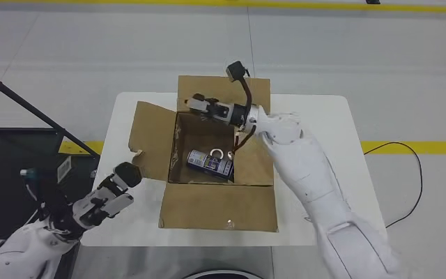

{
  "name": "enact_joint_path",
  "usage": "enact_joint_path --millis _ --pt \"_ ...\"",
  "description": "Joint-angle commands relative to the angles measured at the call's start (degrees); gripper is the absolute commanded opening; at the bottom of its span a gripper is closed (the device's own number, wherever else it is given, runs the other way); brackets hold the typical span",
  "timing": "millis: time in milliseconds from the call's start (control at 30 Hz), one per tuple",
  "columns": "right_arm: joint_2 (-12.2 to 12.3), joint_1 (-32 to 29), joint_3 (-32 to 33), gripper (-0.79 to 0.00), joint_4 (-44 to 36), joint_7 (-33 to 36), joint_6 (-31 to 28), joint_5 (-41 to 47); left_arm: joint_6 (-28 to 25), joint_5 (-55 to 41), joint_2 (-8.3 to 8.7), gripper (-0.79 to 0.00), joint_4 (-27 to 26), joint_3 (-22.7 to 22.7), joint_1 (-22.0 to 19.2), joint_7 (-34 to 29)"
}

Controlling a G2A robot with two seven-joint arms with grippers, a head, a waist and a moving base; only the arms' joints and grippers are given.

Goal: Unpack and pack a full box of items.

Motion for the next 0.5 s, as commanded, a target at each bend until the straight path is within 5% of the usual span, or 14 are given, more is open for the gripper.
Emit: enact_joint_path --millis 0,33,167,467 --pt "2.2 -9.8 6.3 0.0 -17.5 1.4 6.2 -3.3 1.4 0.9 0.12 0.0 0.5 2.7 -2.2 -0.8" --pt "3.3 -15.5 9.8 0.0 -26.7 2.5 9.9 -4.7 2.4 1.6 0.18 0.0 0.8 4.6 -3.7 -1.2" --pt "5.1 -26.1 16.3 0.0 -42.4 5.7 15.7 -5.8 5.3 3.7 0.25 0.0 1.5 9.8 -7.6 -1.9" --pt "7.1 -35.8 23.8 0.0 -53.5 8.5 19.7 -5.8 15.8 14.1 0.13 0.0 -0.3 21.5 -17.8 -2.3"
